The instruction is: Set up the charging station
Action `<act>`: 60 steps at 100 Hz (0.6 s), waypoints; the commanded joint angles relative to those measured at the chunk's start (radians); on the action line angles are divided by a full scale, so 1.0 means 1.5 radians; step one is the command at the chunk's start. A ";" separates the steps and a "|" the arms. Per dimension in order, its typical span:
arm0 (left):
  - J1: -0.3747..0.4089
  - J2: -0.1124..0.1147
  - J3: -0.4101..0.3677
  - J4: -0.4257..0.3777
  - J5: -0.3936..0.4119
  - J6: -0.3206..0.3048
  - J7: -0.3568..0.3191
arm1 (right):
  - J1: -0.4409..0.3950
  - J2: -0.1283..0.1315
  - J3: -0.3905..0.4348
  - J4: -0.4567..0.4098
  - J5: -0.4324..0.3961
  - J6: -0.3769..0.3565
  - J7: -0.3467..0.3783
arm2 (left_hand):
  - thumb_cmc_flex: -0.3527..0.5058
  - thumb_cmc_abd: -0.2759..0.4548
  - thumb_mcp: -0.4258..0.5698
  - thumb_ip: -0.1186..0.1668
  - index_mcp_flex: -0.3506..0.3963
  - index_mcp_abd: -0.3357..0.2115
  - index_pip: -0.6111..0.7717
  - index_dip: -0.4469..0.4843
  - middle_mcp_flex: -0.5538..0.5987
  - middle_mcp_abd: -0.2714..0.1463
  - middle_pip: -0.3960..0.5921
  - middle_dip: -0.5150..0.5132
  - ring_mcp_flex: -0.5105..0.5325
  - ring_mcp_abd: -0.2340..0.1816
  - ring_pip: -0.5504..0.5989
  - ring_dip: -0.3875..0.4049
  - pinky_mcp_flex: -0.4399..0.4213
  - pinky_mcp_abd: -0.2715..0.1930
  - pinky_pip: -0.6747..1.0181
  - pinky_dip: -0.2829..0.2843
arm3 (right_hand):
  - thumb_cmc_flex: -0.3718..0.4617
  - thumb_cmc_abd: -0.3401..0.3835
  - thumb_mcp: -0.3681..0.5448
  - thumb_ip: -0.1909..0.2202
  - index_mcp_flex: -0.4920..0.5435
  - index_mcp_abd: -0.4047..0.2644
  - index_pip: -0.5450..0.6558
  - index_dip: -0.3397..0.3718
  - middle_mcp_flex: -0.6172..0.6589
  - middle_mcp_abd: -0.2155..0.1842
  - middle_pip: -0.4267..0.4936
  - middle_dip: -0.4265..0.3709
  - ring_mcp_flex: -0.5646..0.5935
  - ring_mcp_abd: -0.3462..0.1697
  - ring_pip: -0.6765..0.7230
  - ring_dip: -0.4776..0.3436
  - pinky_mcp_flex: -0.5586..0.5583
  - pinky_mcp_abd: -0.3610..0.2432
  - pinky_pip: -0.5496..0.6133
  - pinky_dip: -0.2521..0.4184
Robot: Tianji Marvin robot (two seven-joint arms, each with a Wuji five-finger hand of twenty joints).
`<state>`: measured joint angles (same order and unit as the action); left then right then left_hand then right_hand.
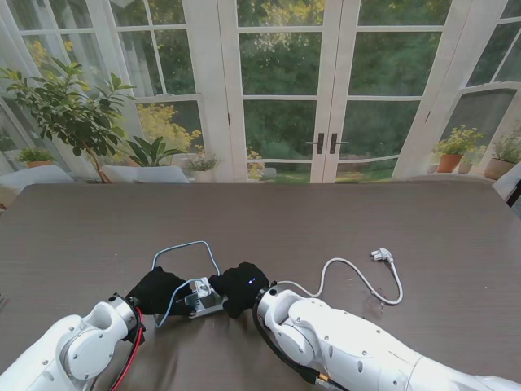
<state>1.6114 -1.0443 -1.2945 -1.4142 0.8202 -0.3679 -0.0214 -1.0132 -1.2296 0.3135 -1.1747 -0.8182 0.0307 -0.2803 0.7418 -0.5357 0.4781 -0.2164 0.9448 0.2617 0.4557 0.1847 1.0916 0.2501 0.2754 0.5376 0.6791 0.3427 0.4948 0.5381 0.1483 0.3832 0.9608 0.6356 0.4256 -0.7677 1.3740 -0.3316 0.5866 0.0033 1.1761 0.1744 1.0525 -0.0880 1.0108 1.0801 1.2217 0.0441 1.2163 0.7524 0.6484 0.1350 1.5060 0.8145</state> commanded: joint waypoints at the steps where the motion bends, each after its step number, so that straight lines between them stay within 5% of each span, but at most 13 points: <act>1: 0.007 0.000 0.000 0.005 0.001 0.002 -0.018 | -0.041 0.022 -0.003 0.029 -0.003 0.005 0.039 | 0.067 0.047 0.078 0.022 0.087 -0.059 0.082 0.034 0.019 -0.003 0.002 0.004 0.012 0.011 0.003 0.008 -0.002 0.015 0.020 0.006 | -0.029 0.006 0.032 0.013 0.044 -0.087 -0.182 0.021 -0.024 -0.006 -0.014 -0.021 0.019 -0.001 0.020 0.010 -0.011 -0.018 0.044 0.013; 5: 0.007 0.000 0.001 0.006 0.001 0.001 -0.018 | -0.044 0.025 0.004 0.019 -0.007 0.006 0.038 | 0.067 0.047 0.078 0.022 0.087 -0.061 0.082 0.034 0.018 -0.004 0.002 0.004 0.012 0.011 0.003 0.008 -0.002 0.015 0.020 0.006 | -0.078 0.025 0.015 0.038 0.027 -0.101 -0.209 0.089 -0.038 -0.007 -0.014 -0.038 0.015 -0.009 0.017 0.010 -0.011 -0.017 0.043 0.014; 9: 0.006 0.000 0.002 0.006 0.001 0.001 -0.018 | -0.049 0.027 0.015 0.008 -0.011 0.009 0.038 | 0.067 0.047 0.078 0.022 0.086 -0.061 0.082 0.034 0.018 -0.004 0.002 0.004 0.012 0.011 0.002 0.008 -0.002 0.015 0.020 0.006 | -0.128 0.059 -0.022 0.109 0.003 -0.111 -0.221 0.102 -0.057 -0.005 -0.025 -0.066 0.009 -0.012 0.015 0.010 -0.015 -0.012 0.037 0.014; 12: 0.006 0.000 0.002 0.007 0.001 0.001 -0.019 | -0.054 0.028 0.025 -0.001 -0.011 0.011 0.037 | 0.067 0.047 0.078 0.022 0.087 -0.062 0.082 0.034 0.018 -0.004 0.002 0.004 0.012 0.010 0.003 0.008 -0.002 0.015 0.020 0.006 | -0.140 0.063 -0.037 0.128 -0.011 -0.112 -0.226 0.103 -0.067 -0.002 -0.031 -0.082 0.004 -0.011 0.013 0.010 -0.018 -0.009 0.034 0.015; 37: 0.003 0.000 0.003 0.008 0.001 0.000 -0.021 | -0.098 0.039 0.110 -0.085 -0.016 0.025 0.034 | 0.066 0.047 0.077 0.022 0.087 -0.062 0.081 0.035 0.017 -0.005 0.001 0.004 0.010 0.010 0.002 0.008 -0.003 0.015 0.020 0.006 | -0.205 0.094 -0.166 0.122 -0.092 -0.125 -0.302 0.067 -0.107 0.016 -0.098 -0.184 -0.021 0.006 -0.030 -0.001 -0.034 0.012 0.000 0.015; 52: 0.001 0.000 0.001 0.006 0.003 -0.003 -0.016 | -0.115 0.035 0.147 -0.111 -0.015 0.042 0.010 | 0.037 0.054 0.079 0.027 0.081 -0.060 0.059 0.036 -0.005 -0.006 -0.014 -0.005 -0.005 0.007 -0.006 0.005 -0.010 0.011 0.012 0.003 | -0.208 0.119 -0.188 0.126 -0.085 -0.128 -0.304 0.064 -0.150 0.028 -0.166 -0.257 -0.064 0.026 -0.138 -0.035 -0.059 0.035 -0.065 0.000; 60: 0.003 -0.001 -0.004 0.001 0.007 -0.006 -0.011 | -0.119 0.032 0.164 -0.117 -0.006 0.049 0.002 | -0.006 0.059 0.091 0.034 0.062 -0.061 -0.032 0.074 -0.039 -0.011 -0.040 -0.039 -0.032 0.000 -0.035 -0.009 -0.023 0.005 -0.018 -0.008 | -0.209 0.122 -0.195 0.125 -0.079 -0.133 -0.304 0.065 -0.175 0.034 -0.205 -0.309 -0.100 0.037 -0.228 -0.064 -0.077 0.052 -0.113 -0.016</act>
<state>1.6069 -1.0436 -1.2936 -1.4123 0.8230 -0.3725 -0.0233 -1.1937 -1.1734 0.5459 -1.3326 -0.8383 0.0952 -0.2874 0.7274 -0.5356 0.5011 -0.2153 0.9659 0.2583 0.4261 0.2416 1.0843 0.2525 0.2489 0.5165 0.6720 0.3457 0.4810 0.5371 0.1470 0.3834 0.9608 0.6355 0.1415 -0.6048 1.1011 -0.1776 0.4865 -0.1746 0.7300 0.2962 0.8283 -0.0508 0.7445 0.6673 1.1064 0.0749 0.9493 0.6891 0.5607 0.1705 1.3863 0.8135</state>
